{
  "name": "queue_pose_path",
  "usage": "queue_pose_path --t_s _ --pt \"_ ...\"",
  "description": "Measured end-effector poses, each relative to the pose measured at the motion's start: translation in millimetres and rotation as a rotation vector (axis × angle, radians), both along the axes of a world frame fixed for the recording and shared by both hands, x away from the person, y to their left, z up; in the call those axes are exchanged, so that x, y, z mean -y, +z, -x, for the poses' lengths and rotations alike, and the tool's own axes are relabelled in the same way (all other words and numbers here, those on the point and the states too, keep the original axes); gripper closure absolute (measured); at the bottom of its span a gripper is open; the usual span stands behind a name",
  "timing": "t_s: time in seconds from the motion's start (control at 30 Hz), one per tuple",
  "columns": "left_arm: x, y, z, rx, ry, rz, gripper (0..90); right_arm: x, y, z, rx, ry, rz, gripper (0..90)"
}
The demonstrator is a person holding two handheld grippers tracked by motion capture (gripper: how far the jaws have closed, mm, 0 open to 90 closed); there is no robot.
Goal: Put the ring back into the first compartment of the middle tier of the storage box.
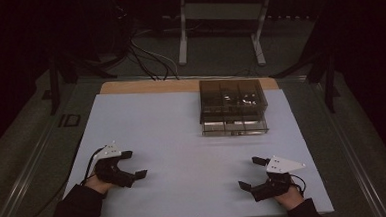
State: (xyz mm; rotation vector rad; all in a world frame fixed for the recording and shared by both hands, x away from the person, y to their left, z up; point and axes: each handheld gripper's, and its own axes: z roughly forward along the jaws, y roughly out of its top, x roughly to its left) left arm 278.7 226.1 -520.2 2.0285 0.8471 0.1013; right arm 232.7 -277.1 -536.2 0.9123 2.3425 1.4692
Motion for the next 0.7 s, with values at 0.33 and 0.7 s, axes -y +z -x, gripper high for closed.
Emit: queue_pose_path --t_s 0.33,0.7 --pt "-14.1 -3.4 21.6 -0.003 0.021 -0.021 0.9 -0.3 -0.1 -0.1 -0.001 0.002 0.001 0.0" --pt "-23.9 -10.0 33.1 0.013 0.056 -0.067 0.9 -0.4 -0.3 -0.2 -0.001 0.003 0.004 0.0"
